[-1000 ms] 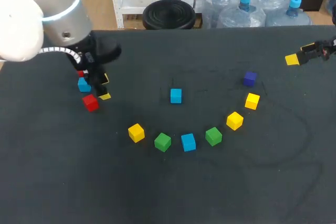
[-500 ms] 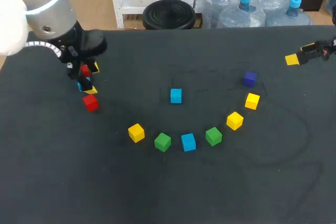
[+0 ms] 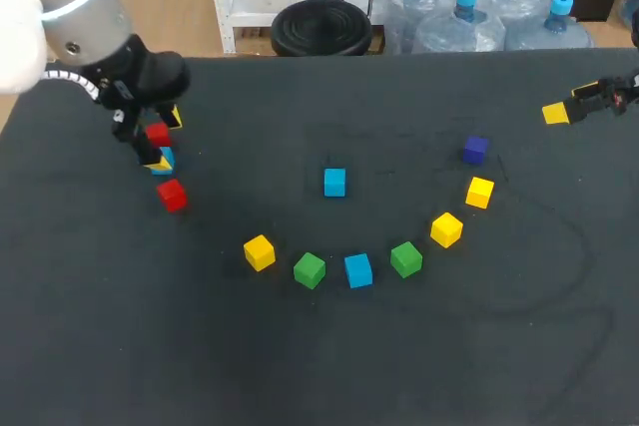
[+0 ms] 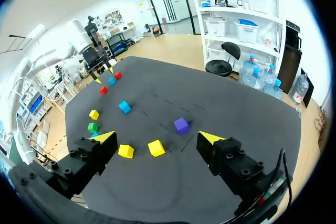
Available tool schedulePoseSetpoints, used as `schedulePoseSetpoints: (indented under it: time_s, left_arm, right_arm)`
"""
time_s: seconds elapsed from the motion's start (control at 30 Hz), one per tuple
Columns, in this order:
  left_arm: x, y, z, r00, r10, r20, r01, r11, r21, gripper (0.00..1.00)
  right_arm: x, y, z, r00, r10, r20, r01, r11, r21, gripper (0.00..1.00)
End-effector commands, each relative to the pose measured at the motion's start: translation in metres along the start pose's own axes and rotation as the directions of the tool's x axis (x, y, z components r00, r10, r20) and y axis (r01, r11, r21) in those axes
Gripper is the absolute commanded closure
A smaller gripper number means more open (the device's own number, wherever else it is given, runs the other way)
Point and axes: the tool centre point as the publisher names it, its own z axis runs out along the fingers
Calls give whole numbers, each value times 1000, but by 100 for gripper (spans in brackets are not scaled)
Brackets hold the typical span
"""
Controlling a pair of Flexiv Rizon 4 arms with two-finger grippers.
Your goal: Place the blue cubes, place green cubes on the blue cubes, place the yellow cubes on the green cubes, then place the red cubes on the yellow cubes, and place purple cube on the red cubes.
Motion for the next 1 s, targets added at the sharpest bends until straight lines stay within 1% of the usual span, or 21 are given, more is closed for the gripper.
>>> schedulePoseSetpoints:
  time_s: [0.03,0.13,0.17,0.2,0.23,0.57,0.7,0.77,1.0]
  left_arm:
    - [2,8,11,1000,13,-9,-13,1000,18,8]
    - [4,12,15,1000,7,-12,-7,1000,23,15]
    - [5,13,15,1000,7,-12,-7,1000,22,25]
    - [6,14,16,1000,3,-11,-3,1000,20,29]
    - [7,14,16,1000,2,-8,-2,1000,19,30]
    - [13,13,22,1000,-12,-5,12,1000,19,22]
    - [18,12,24,1000,-27,2,27,999,18,23]
    - [21,12,24,999,-33,6,33,999,16,21]
    - [28,10,26,999,-53,8,53,999,13,22]
  right_arm:
    - [0,-1,1,1000,-1,2,1,1000,-3,0]
    - [0,-1,1,1000,-1,2,1,1000,-3,0]
    - [0,-1,1,1000,-1,2,1,1000,-3,0]
    - [0,-1,1,1000,-1,2,1,1000,-3,0]
    - [0,-1,1,1000,-1,2,1,1000,-3,0]
    - [0,-1,1,1000,-1,2,1,1000,-3,0]
    - [0,-1,1,1000,-1,2,1,1000,-3,0]
    - [0,-1,1,1000,-1,2,1,1000,-3,0]
    - [0,-1,1,1000,-1,2,1,1000,-3,0]
